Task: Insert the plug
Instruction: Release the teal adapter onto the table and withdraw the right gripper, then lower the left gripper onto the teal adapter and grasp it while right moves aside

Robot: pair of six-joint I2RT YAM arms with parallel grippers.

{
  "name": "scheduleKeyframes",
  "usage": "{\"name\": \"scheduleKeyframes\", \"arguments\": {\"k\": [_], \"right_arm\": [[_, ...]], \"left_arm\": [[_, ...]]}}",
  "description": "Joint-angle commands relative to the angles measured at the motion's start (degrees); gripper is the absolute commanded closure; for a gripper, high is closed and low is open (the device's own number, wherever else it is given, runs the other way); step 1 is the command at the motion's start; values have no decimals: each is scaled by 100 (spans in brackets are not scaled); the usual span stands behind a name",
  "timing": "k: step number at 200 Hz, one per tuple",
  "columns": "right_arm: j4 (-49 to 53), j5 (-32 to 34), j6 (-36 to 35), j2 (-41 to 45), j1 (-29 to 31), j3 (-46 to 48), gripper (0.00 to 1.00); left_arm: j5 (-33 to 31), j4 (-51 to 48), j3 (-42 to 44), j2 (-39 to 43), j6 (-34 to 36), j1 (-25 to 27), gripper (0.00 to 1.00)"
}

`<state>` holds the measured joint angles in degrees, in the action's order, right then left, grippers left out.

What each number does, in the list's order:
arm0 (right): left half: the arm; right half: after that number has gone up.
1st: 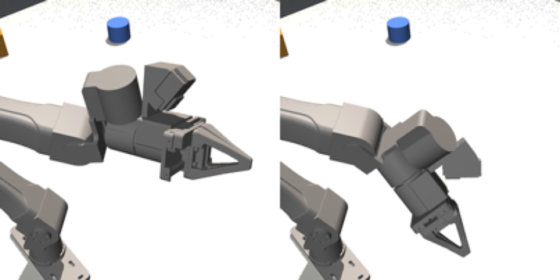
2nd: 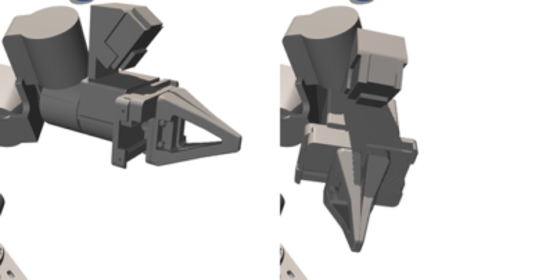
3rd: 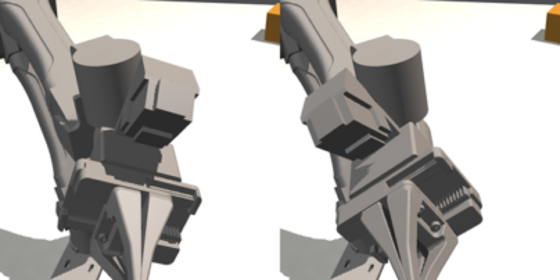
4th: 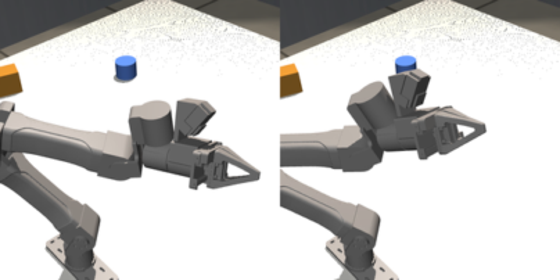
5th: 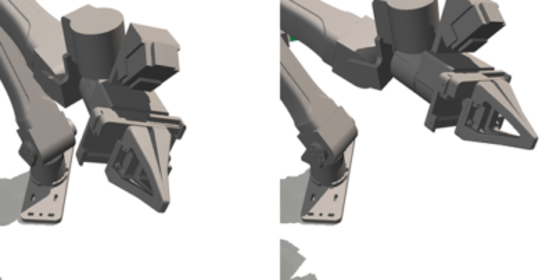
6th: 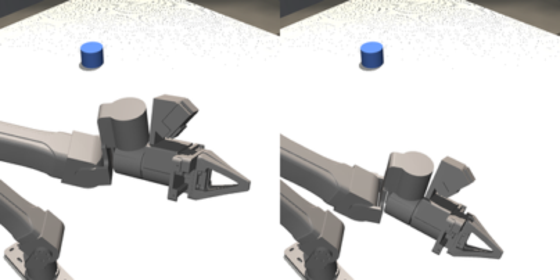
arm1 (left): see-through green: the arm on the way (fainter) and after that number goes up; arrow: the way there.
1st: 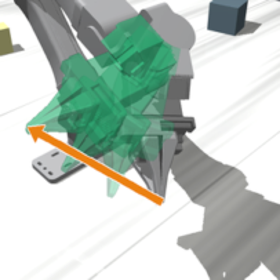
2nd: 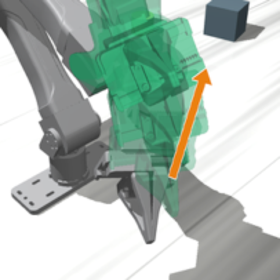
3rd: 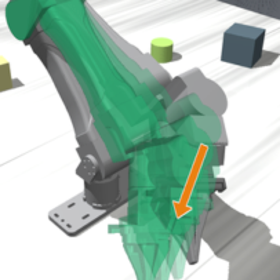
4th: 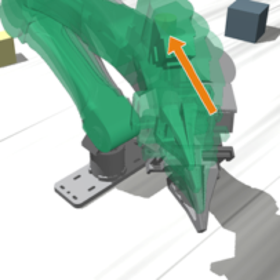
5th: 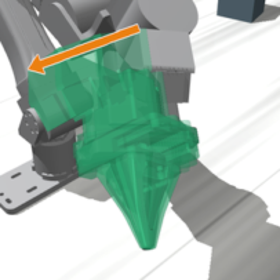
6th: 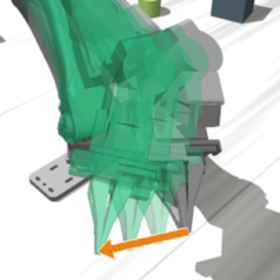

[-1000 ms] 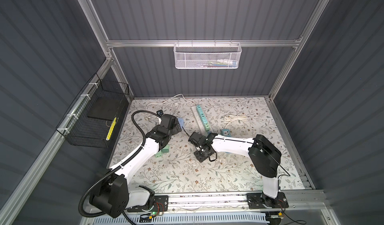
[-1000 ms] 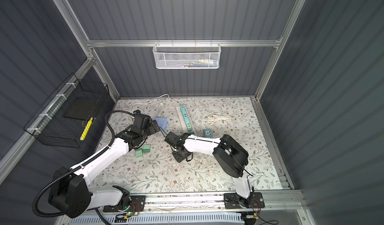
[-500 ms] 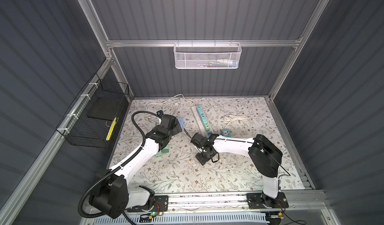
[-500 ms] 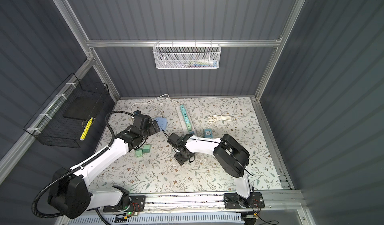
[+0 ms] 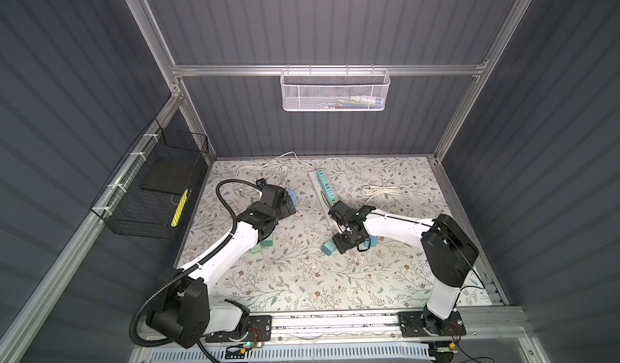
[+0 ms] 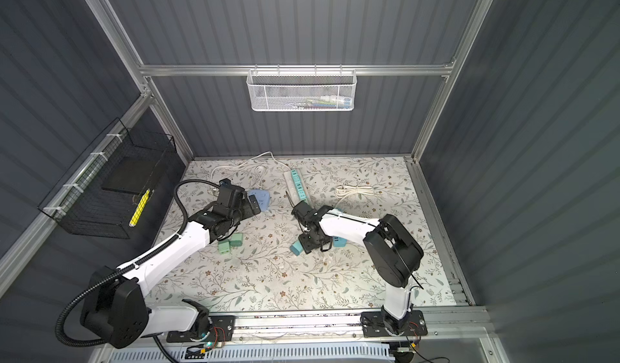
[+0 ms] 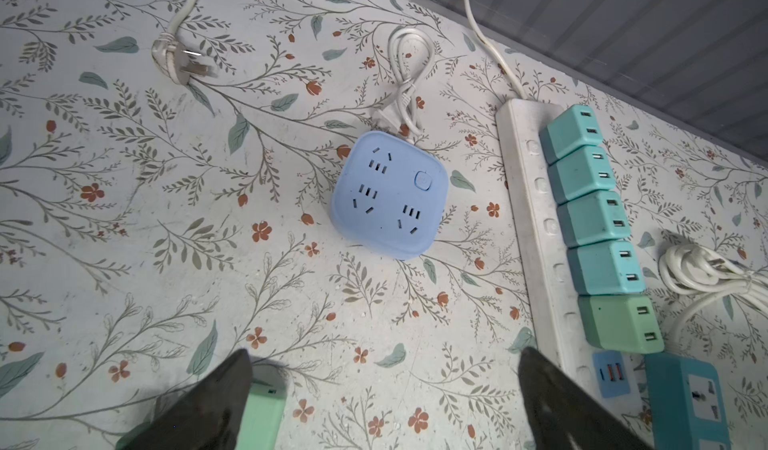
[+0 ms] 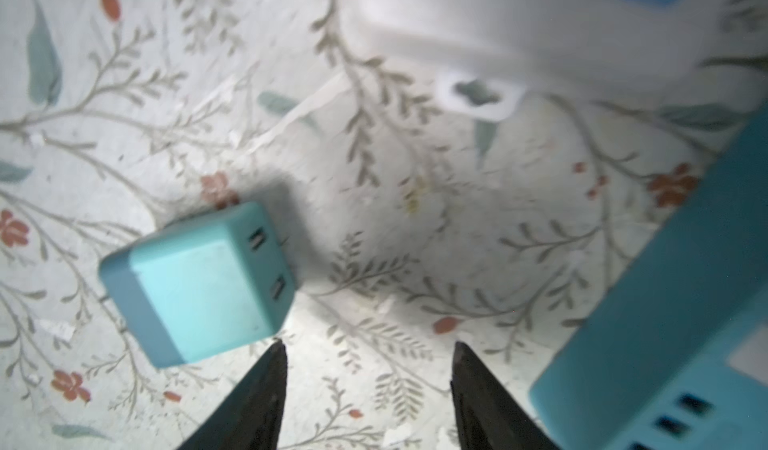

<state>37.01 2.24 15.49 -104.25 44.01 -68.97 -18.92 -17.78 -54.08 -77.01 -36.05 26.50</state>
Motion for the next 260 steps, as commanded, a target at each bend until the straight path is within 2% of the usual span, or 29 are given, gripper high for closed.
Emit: {"name": "scheduleKeyframes", "arguments": {"k": [1,20,48,71,87,105,150,213,260], "right_arm": [[-103,33,136,179,-67,-167,35],[-173,-145,189,460,-207,-157,35],[-268,128,271,1077,-473,-93,35],[-846,41,501,1792,-924,356,37],[-1338,-695,578,2132,-1433,725,38],[-1240,-997,648,2191,-1871,703,42],[-1204,-979,481,2244,-2037,739,42],[-1289,-888,570,2250,-2072,938,40],[-1396,-795,667,2307,-2081,1127,40]], "left_arm": [[367,61,-254,-143,284,-40,0],[724,56,-278,-198,569,-31,3],[1092,-127,-507,-493,1036,277,8],[1162,-1041,-1246,-1254,1815,988,9],[1521,-1852,-1916,-1822,2405,1407,8],[1787,-2566,-2501,-2306,2870,1677,14],[1991,-3468,-3088,-3069,3480,2102,24],[2106,-3372,-3123,-3563,3533,2280,31],[2081,-3126,-2868,-3645,3152,2324,36]]}}
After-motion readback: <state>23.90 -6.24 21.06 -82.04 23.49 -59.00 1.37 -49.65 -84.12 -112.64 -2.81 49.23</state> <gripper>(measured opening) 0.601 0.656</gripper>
